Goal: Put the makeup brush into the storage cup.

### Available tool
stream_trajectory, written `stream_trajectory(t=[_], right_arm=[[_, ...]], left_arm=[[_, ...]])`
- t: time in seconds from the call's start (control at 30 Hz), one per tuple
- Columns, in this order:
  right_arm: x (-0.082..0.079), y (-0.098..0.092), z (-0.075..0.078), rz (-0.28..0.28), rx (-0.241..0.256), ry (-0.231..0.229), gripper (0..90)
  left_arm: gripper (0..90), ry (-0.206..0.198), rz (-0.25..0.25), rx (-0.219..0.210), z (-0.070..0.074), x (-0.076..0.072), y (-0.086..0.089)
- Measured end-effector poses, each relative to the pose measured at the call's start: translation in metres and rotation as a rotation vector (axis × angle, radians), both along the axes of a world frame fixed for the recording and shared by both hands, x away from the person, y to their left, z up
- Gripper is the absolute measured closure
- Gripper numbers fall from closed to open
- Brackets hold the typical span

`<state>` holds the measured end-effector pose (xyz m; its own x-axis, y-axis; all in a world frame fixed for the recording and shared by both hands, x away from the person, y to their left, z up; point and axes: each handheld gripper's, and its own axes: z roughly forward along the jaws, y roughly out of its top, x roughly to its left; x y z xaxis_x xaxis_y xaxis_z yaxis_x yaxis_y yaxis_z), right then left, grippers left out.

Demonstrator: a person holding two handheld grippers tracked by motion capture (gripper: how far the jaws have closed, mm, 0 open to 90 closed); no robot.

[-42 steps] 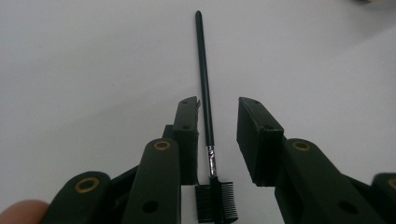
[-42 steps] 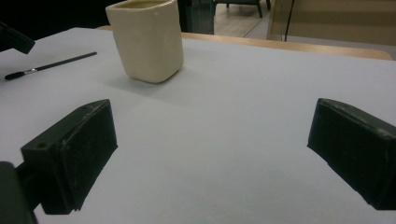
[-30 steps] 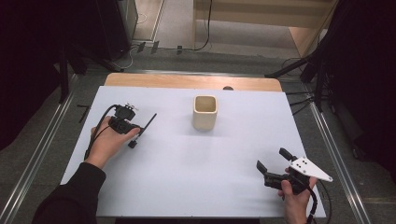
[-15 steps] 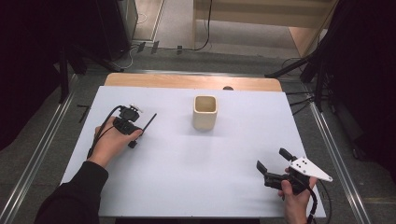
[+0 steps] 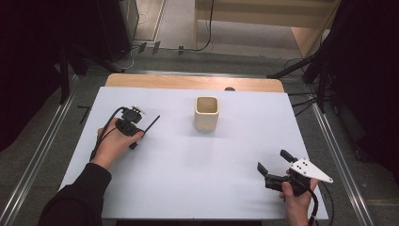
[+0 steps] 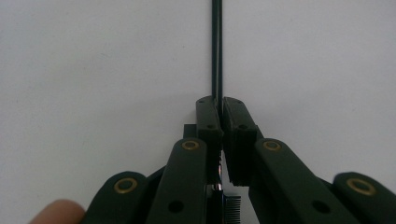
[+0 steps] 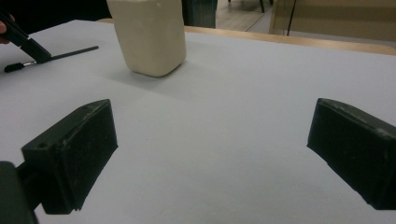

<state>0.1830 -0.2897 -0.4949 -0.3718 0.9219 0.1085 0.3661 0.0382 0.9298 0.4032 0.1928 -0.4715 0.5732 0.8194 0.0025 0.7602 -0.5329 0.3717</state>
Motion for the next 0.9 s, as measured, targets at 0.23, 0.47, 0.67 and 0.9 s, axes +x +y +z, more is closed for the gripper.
stream_trajectory(t=[0.23, 0.47, 0.67, 0.9], right_arm=[[0.002, 0.004, 0.001, 0.003, 0.001, 0.003, 1.6], [0.006, 0.013, 0.011, 0.016, 0.002, -0.013, 3.3], [0.014, 0.025, 0.021, 0.048, -0.002, -0.016, 4.3], [0.030, 0.044, 0.035, 0.078, 0.006, -0.020, 4.7]], left_arm=[[87.0, -0.038, 0.013, -0.068, 0.010, -0.004, 0.006], [87.0, -0.113, 0.014, -0.166, 0.028, -0.020, 0.013], [87.0, -0.162, 0.020, -0.264, 0.033, -0.038, 0.016], [87.0, -0.228, 0.010, -0.364, 0.037, -0.062, 0.013]])
